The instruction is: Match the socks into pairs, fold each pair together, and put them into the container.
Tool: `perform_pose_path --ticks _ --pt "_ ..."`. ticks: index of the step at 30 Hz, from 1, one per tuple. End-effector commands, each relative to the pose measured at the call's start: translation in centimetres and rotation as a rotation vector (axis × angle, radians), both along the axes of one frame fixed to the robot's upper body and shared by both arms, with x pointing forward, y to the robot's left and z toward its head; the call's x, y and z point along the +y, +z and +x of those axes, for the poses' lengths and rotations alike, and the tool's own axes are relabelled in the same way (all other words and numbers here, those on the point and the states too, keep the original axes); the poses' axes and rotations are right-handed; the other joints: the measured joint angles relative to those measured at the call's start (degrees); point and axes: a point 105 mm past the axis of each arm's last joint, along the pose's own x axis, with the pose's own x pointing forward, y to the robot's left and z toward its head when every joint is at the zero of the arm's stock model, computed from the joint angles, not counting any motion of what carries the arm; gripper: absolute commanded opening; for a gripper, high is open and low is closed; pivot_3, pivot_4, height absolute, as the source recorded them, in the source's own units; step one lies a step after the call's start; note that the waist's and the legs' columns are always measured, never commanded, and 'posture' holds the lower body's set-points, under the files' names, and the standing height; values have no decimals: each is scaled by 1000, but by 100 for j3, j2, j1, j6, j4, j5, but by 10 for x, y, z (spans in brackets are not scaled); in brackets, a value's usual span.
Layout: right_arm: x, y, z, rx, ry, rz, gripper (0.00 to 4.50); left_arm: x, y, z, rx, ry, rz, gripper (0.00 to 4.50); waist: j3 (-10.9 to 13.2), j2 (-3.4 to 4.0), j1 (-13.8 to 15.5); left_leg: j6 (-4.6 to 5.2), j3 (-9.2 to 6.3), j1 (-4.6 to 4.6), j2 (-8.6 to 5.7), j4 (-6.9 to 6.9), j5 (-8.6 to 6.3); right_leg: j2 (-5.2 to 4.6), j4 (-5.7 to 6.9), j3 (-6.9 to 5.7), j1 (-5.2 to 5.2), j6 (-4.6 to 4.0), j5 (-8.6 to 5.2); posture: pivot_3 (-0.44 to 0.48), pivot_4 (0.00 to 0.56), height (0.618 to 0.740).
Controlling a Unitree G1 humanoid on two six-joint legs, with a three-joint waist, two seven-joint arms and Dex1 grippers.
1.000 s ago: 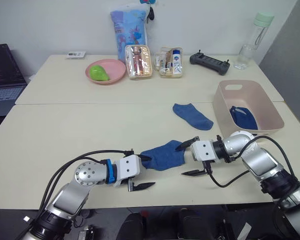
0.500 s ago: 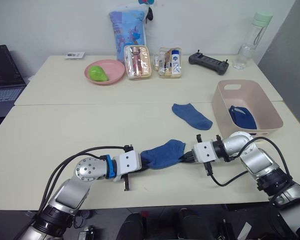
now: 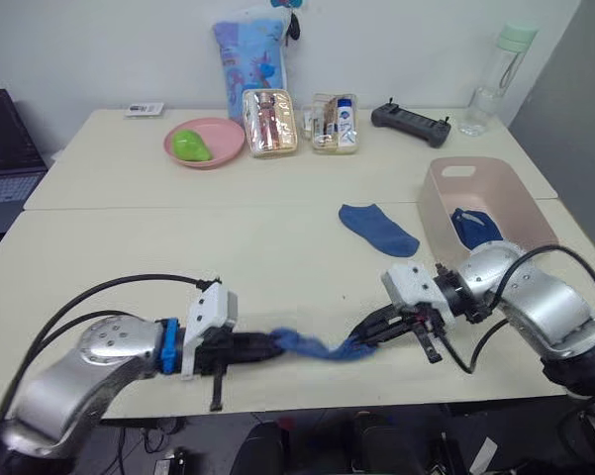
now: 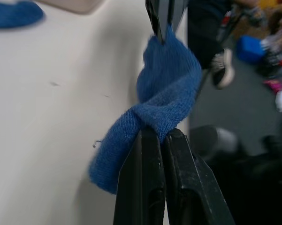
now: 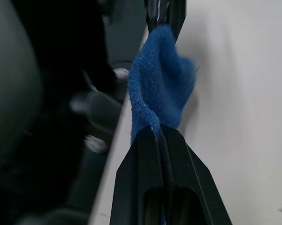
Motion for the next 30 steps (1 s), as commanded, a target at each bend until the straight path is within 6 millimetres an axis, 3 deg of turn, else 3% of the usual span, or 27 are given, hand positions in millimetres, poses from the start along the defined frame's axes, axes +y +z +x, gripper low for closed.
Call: perform_pose_path --ticks 1,7,11,14,21,26,27,30 --pt "1 3 -15 99 46 -6 0 -4 -2 -10 80 -13 -11 42 0 -1 13 0 -3 0 0 0 0 1 -1 -4 2 -1 -1 0 150 740" --pt "2 -40 19 63 -65 -92 0 5 -27 22 130 177 33 42 -1 -4 27 0 2 -7 -8 5 0 -1 -2 6 0 -1 -1 0 150 740" --pt "11 -48 40 61 -125 -55 0 10 -31 38 82 174 85 42 0 -4 18 0 4 -5 -8 2 0 0 0 7 -4 -1 -1 0 150 740" --pt "8 -57 64 -81 -144 -105 0 12 -30 53 47 196 98 42 0 -4 14 -1 6 -6 -8 1 0 0 -1 10 -6 -2 0 0 150 740" --pt "20 -50 95 -201 -164 -49 0 18 -34 70 22 202 153 42 0 -4 2 -2 8 -7 -8 0 1 0 -2 10 -9 -2 0 0 150 740" --pt "21 -52 105 -260 -176 -41 0 25 -34 84 -22 254 155 42 0 -4 6 -2 10 -8 -9 3 1 -1 -2 12 -8 -2 0 0 150 740" --pt "22 -50 106 -269 -186 -21 226 25 -33 85 -39 254 153 12 0 -4 6 -2 10 -7 -9 3 1 -1 -1 12 -8 -2 0 0 150 740" --pt "24 -45 109 -275 -211 15 1084 28 -34 89 -50 260 149 710 0 -4 6 -2 9 -8 -9 3 1 -2 0 12 -9 -2 0 0 150 740"
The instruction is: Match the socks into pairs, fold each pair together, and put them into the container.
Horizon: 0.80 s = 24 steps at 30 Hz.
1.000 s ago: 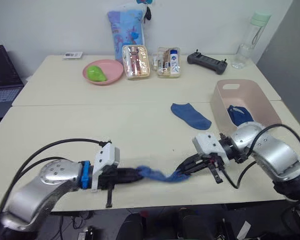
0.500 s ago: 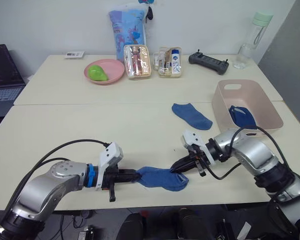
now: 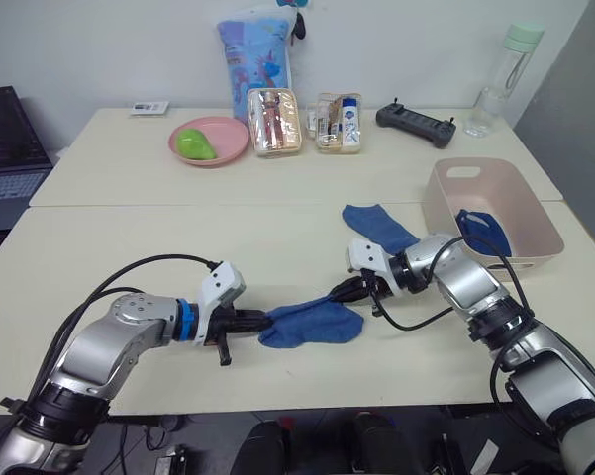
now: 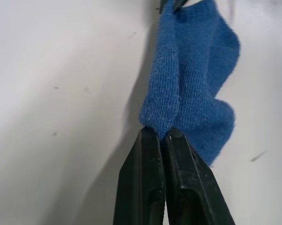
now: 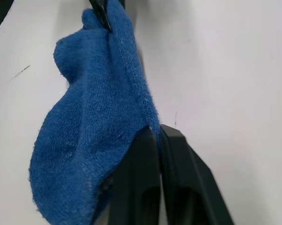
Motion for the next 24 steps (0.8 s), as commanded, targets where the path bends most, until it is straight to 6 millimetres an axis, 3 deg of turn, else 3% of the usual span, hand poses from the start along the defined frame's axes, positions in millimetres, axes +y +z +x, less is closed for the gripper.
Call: perform_pose_path --ticks 1,5,8,12,15,18,22,24 --pt "0 17 6 -61 -13 52 1432 3 8 6 -53 3 -1 998 0 0 0 0 -1 0 0 0 0 0 0 -1 0 0 0 0 150 740" --pt "-7 38 11 -121 -66 133 2879 18 17 29 -182 119 18 2316 0 0 2 0 -1 0 0 0 0 -1 0 0 0 0 0 0 150 740" --pt "-8 52 8 -131 -89 208 2892 25 27 35 -244 162 -11 3256 0 0 5 0 -3 -1 0 0 0 -2 1 -2 -1 0 0 0 150 740" --pt "-6 57 -5 -119 -76 269 2892 20 40 31 -325 130 -36 3256 0 0 6 0 -2 -3 1 -3 0 -2 -3 -1 -1 0 0 0 150 740" --pt "2 44 -18 -111 -67 299 2506 -8 49 11 -341 2 -94 3299 -1 -1 3 0 -2 -5 1 -2 -1 -3 -3 1 -2 0 0 0 150 740" --pt "11 26 -27 -103 -79 303 1608 -24 44 0 -366 -55 -85 2910 -1 -1 5 0 -1 -4 1 -1 -1 -4 -1 2 0 0 1 0 150 740" --pt "13 7 -30 -114 -109 277 164 -36 27 -9 -346 -66 -80 1696 -1 0 -3 0 2 2 0 -1 -1 -3 5 3 1 1 1 0 150 740" --pt "11 -2 -29 -109 -129 259 0 -36 17 -9 -338 -53 -54 1001 -1 0 -2 0 1 2 0 -1 0 -3 4 1 1 1 1 0 150 740"
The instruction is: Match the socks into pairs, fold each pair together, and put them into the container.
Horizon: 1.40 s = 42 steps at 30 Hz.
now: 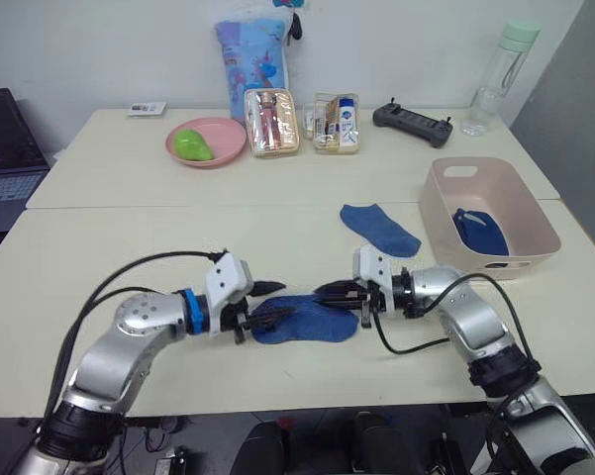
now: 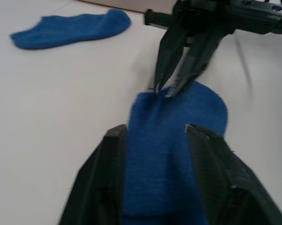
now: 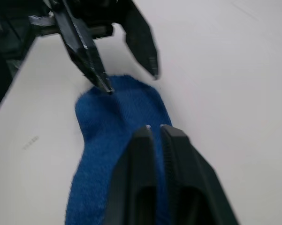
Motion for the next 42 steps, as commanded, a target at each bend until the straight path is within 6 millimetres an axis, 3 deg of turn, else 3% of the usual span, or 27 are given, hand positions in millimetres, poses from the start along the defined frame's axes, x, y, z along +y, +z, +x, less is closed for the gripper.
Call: perform_pose_path --ticks 1,3,6,11,14,20,23,26,28,30,37,42 --pt "1 -1 1 -40 -16 -5 0 -3 -4 0 -41 12 31 662 0 0 2 0 0 0 0 0 0 0 0 -1 0 0 0 0 150 740" --pt "-5 -15 1 -31 -25 -56 0 1 -19 0 -20 39 64 23 0 0 3 0 0 0 0 0 0 0 -1 0 0 0 0 0 150 740" --pt "-19 -31 0 -15 -41 -122 0 18 -43 -3 11 72 152 23 0 0 4 0 1 2 -1 -2 0 0 -3 0 2 0 0 0 150 740" --pt "-43 -37 0 -16 -58 -164 0 43 -47 -6 27 106 170 23 -23 2 5 1 1 15 -1 -3 0 0 -4 0 12 0 -1 0 150 740" --pt "-54 -27 1 -20 -65 -155 0 52 -40 -5 25 108 158 23 -28 4 6 1 0 18 0 -3 0 0 -3 -1 16 0 -1 0 150 740" --pt "-51 1 1 -11 -83 -42 0 48 -22 -1 2 111 66 23 -26 4 1 1 1 8 0 -5 0 0 -3 -1 6 0 -1 0 150 740" --pt "-70 24 10 -53 -195 11 0 68 4 2 -33 203 -1 23 -25 3 4 1 -3 1 2 -5 -1 1 -3 -3 3 0 -1 0 150 740" --pt "-94 34 21 -92 -340 25 636 101 15 9 -87 366 -26 644 -25 2 18 1 -3 1 2 -5 -1 0 -5 -3 4 0 -1 0 150 740" --pt "-112 26 25 -105 -445 -2 1337 125 16 10 -115 498 -46 1298 -26 2 21 1 -2 2 2 -5 -1 0 -7 -3 4 0 -1 0 150 740" --pt "-122 20 26 -112 -499 -20 2069 136 14 8 -131 563 -49 1966 -26 2 21 1 -2 3 2 -8 -1 0 -9 -2 5 0 -1 0 150 740" --pt "-123 13 34 -122 -583 -17 4500 125 2 -1 -113 573 -53 4341 -26 2 14 1 3 4 2 -7 -1 0 -5 2 4 0 0 0 150 740" --pt "-106 22 45 -157 -544 -22 4500 97 23 6 -170 472 -66 4472 -26 2 13 1 5 4 2 -7 -1 0 -6 2 5 0 0 0 150 740"
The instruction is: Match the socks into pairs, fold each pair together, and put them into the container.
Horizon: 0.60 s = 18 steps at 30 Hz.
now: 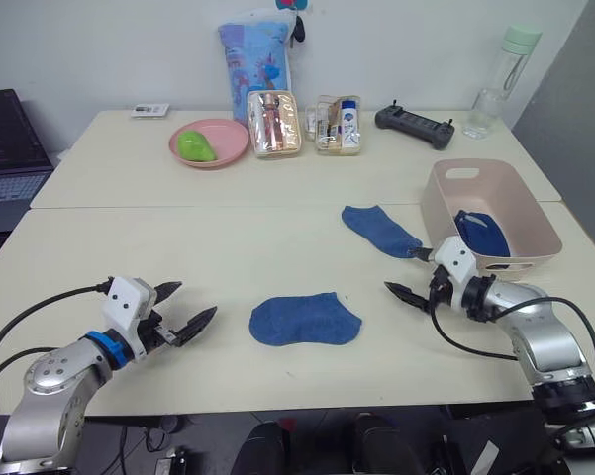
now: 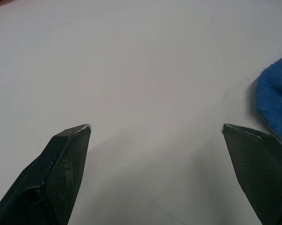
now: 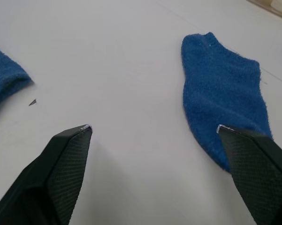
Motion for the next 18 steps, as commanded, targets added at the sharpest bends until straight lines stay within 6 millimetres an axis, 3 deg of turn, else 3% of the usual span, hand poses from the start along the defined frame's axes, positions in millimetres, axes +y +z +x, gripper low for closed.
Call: perform_pose_path --ticks 1,8,12,15,18 --pt "16 15 13 -69 32 -26 4500 -33 38 8 -114 -131 7 4472 0 0 -1 0 0 0 0 0 0 0 1 0 0 0 0 0 150 740" --pt "37 12 57 -62 -57 -129 4500 -107 90 8 -209 -415 -43 4472 0 -1 -7 -1 4 -2 -2 1 1 1 1 2 -1 0 1 0 150 740" --pt "38 4 71 -18 -91 -191 4500 -122 101 7 -228 -461 -59 4472 0 0 -15 -2 6 -2 -2 1 1 2 1 4 -2 -1 1 0 150 740" --pt "35 3 81 -2 -143 -179 3862 -123 99 5 -217 -467 -58 4500 0 0 -24 -2 7 -2 -2 1 1 2 1 6 -4 -1 1 0 150 740" --pt "31 -3 84 24 -166 -185 2799 -121 96 3 -208 -462 -57 4500 0 0 -21 -1 8 1 -2 4 2 2 4 6 -2 -1 1 0 150 740"
